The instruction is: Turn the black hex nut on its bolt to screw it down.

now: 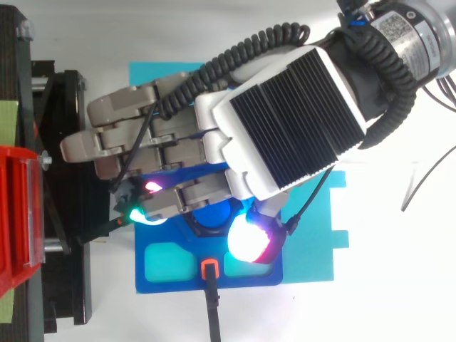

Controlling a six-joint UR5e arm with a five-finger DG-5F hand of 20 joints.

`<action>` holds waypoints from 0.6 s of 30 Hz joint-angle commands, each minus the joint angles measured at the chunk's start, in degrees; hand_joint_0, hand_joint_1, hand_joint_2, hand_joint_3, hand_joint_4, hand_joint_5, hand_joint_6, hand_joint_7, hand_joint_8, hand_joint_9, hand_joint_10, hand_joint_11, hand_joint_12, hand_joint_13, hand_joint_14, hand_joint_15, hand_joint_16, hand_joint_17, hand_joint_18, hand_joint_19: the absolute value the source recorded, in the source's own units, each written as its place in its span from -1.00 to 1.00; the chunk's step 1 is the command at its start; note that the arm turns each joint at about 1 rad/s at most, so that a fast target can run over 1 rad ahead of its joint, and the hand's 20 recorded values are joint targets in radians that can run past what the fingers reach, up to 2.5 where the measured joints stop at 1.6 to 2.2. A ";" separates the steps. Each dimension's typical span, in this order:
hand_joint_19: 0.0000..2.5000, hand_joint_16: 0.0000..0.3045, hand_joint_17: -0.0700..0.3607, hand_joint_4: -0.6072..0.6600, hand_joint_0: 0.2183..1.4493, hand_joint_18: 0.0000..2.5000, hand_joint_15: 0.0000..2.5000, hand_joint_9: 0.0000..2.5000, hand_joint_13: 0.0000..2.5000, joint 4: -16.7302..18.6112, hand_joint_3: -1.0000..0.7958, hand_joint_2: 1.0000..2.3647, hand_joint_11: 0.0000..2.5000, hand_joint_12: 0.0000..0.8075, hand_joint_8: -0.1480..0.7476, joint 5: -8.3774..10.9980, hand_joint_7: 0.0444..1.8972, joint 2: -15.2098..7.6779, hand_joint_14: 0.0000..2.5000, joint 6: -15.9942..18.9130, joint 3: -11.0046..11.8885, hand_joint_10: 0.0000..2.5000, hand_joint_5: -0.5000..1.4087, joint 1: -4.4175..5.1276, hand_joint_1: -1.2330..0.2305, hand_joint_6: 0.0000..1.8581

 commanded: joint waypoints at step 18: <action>-0.79 -0.68 -0.16 0.52 -0.72 -1.00 -1.00 -0.69 -0.91 -4.05 -0.44 -1.00 -0.93 -0.21 0.22 -0.32 -0.07 0.04 -1.00 -4.42 -0.01 -1.00 -0.61 0.68 0.03 -0.46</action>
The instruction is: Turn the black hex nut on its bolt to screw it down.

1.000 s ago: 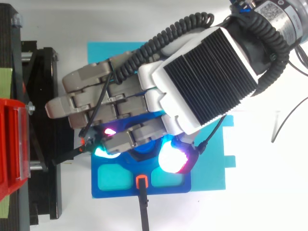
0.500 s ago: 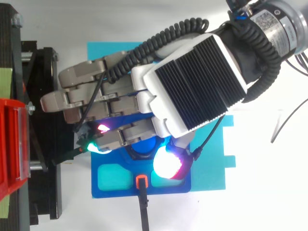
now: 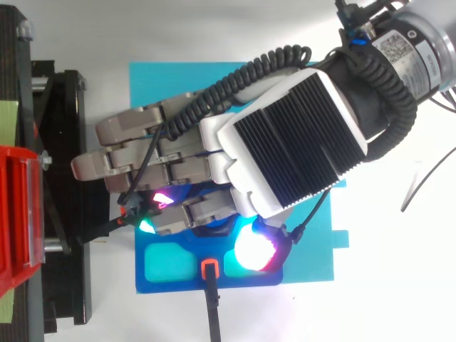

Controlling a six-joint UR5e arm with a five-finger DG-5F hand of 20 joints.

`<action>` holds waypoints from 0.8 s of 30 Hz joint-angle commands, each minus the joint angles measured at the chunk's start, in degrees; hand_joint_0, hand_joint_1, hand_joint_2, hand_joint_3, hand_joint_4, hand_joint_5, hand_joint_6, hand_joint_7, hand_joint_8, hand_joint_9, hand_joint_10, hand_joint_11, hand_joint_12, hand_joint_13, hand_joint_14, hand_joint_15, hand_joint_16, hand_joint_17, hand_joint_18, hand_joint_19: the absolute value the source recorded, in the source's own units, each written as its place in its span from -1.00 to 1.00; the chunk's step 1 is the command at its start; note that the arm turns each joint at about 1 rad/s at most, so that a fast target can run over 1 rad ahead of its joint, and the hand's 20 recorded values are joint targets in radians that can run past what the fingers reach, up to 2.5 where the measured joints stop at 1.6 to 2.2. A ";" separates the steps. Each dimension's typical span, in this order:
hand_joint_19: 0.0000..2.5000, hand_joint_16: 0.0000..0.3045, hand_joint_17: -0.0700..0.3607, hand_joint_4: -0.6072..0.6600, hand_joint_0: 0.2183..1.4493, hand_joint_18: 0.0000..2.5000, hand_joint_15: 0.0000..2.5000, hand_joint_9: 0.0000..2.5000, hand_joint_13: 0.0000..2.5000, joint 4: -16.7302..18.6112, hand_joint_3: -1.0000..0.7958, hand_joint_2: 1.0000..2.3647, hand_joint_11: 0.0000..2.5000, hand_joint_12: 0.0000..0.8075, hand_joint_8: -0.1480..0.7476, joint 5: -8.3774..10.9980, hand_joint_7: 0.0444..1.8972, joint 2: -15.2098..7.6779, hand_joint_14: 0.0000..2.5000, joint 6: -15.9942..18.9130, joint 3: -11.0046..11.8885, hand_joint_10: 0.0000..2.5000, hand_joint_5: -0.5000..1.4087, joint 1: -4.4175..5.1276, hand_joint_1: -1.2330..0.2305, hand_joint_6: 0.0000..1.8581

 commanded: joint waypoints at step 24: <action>-0.79 -0.77 -0.31 0.45 -0.49 -1.00 -1.00 -0.68 -0.92 -1.19 -0.44 -1.00 -0.92 -0.39 0.08 -0.03 -0.02 0.02 -1.00 -1.20 0.00 -1.00 -0.60 0.01 -0.16 -0.46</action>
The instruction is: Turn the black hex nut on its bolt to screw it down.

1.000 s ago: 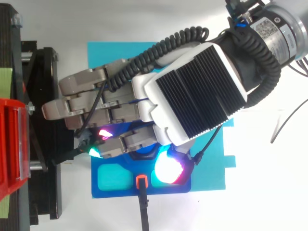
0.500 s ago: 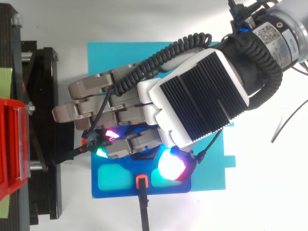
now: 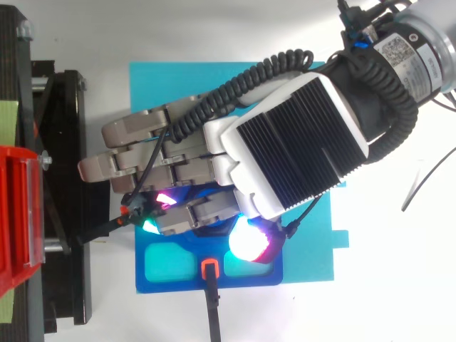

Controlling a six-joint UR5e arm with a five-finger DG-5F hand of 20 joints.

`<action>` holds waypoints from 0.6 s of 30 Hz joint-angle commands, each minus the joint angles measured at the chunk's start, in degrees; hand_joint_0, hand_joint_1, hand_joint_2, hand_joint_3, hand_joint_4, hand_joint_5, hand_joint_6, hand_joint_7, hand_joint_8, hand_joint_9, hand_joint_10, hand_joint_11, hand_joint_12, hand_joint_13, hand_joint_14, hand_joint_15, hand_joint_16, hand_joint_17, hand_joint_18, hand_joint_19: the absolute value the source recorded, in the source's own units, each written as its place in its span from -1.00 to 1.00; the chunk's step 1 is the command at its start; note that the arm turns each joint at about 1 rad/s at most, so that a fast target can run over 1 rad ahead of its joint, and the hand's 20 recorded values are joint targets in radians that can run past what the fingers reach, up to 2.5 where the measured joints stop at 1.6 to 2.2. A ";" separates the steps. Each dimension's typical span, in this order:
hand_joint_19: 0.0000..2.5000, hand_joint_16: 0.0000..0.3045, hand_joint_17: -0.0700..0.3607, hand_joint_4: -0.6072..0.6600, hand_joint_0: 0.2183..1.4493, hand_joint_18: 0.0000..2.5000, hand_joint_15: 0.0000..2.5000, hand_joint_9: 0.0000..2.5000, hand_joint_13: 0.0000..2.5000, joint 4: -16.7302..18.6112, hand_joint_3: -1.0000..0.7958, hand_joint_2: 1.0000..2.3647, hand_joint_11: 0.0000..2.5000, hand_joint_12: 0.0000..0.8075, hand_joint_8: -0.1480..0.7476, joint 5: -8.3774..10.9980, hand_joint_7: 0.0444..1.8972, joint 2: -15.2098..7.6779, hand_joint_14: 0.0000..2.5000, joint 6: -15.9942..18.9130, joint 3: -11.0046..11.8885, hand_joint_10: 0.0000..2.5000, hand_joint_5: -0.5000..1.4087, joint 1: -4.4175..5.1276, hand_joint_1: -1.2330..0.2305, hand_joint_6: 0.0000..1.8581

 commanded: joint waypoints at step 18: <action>-0.79 -0.78 -0.33 0.46 -0.38 -0.98 -1.00 -0.67 -0.91 0.27 -0.41 -1.00 -0.92 -0.43 0.07 -0.06 0.12 -0.03 -1.00 0.26 0.00 -1.00 -0.58 0.00 -0.22 -0.45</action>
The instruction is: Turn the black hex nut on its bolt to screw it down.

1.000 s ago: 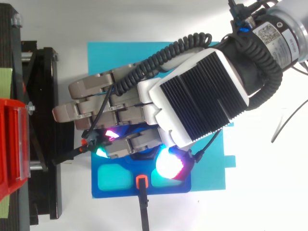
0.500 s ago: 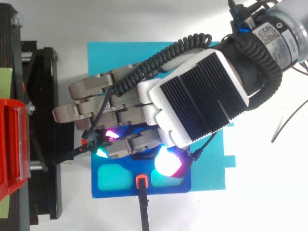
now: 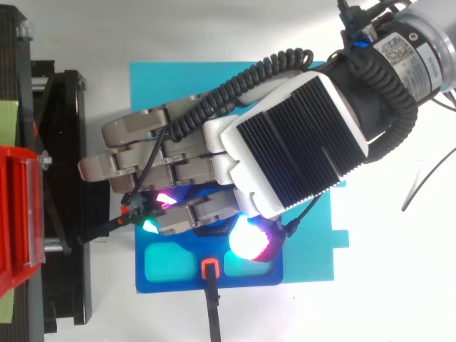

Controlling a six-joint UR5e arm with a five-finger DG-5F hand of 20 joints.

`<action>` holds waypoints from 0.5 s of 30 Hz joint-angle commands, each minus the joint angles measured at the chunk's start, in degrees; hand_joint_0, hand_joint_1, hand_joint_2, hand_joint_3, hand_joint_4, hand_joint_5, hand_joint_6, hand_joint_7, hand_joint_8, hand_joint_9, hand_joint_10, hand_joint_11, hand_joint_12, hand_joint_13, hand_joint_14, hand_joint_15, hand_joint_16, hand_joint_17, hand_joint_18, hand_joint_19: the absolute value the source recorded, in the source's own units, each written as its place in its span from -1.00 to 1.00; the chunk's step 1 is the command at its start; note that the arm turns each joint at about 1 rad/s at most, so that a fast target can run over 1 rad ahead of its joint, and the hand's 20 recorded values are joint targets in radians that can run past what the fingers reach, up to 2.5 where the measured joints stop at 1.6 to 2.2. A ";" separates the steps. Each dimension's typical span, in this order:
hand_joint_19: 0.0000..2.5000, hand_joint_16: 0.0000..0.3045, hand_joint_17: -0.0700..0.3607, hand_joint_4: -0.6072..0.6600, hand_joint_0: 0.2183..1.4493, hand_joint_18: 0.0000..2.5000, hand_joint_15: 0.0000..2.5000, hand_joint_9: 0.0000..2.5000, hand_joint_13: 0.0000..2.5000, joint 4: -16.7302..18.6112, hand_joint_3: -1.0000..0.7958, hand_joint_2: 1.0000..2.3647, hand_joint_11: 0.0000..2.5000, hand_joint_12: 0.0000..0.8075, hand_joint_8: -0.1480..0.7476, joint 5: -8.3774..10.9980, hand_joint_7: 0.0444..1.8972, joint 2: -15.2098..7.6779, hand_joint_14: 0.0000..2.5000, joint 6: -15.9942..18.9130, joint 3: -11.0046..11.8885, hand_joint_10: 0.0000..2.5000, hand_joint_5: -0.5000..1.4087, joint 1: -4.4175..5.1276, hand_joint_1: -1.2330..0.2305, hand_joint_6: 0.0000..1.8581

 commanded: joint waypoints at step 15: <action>-0.79 -0.78 -0.32 0.45 -0.44 -0.98 -1.00 -0.67 -0.91 -0.14 -0.44 -1.00 -0.92 -0.42 0.07 -0.02 0.12 0.00 -1.00 -0.11 0.00 -1.00 -0.58 -0.05 -0.24 -0.46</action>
